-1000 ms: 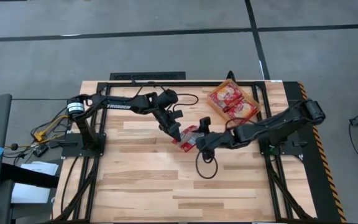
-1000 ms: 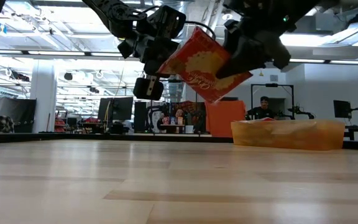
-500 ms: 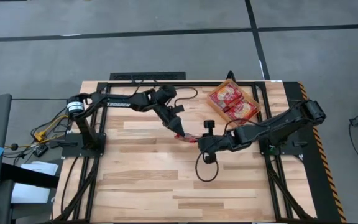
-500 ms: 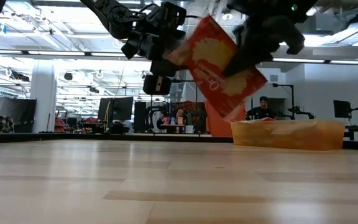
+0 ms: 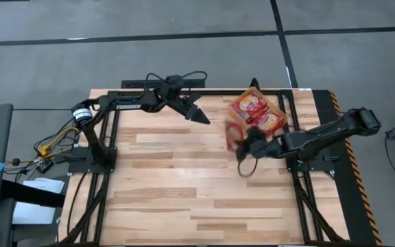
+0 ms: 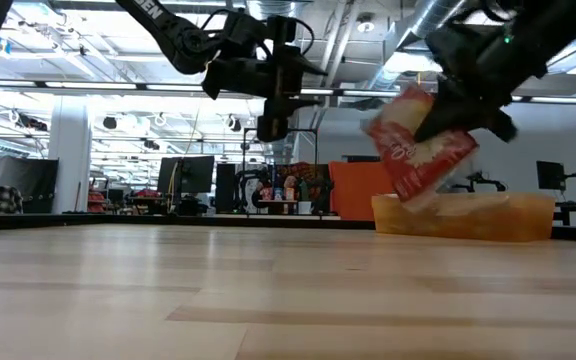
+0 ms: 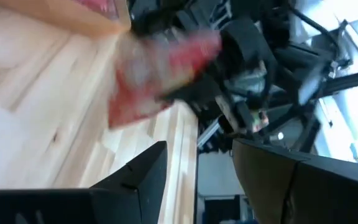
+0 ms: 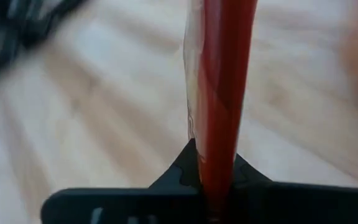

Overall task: Sort popcorn bags into baskets
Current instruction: Put the red popcorn bag into the orange bin

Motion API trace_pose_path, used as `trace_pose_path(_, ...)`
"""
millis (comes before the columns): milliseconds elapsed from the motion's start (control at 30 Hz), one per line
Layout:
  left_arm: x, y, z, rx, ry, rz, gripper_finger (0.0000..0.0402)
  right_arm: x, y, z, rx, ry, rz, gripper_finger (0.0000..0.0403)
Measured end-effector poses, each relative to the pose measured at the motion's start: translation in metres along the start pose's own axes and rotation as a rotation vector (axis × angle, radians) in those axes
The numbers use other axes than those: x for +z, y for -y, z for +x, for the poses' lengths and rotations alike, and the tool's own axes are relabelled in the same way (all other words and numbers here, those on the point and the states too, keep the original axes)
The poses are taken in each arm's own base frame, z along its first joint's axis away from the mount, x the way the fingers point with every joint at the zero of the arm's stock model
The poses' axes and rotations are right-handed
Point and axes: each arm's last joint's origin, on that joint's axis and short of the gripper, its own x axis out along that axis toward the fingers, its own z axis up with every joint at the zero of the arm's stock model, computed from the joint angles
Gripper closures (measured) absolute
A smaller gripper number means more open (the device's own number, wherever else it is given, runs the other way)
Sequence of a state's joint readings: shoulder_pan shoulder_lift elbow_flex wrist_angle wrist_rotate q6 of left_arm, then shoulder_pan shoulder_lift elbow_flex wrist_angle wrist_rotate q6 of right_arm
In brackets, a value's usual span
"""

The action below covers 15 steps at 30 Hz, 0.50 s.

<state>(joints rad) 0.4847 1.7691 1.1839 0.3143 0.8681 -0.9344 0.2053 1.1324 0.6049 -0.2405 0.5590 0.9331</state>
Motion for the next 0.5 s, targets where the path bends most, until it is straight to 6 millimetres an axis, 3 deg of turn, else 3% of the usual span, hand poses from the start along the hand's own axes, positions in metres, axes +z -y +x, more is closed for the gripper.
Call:
trace_pose_path(100,0.004,0.001,-0.003,-0.018,0.017,0.003,0.0233,0.003,0.025,-0.011,-0.061,0.127,0.205,0.0367)
trace_pose_path(233,0.005,0.001,-0.005,-0.026,0.016,-0.008,0.0233,0.009,0.051,-0.026,-0.138,0.219,0.349,0.0358)
trace_pose_path(333,0.005,0.001,-0.005,-0.028,0.013,-0.011,0.0233,0.01,0.071,-0.034,-0.248,0.251,0.391,0.0368)
trace_pose_path(500,0.005,0.001,-0.005,-0.037,-0.001,-0.002,0.0233,0.016,0.086,-0.039,-0.332,0.318,0.451,0.037)
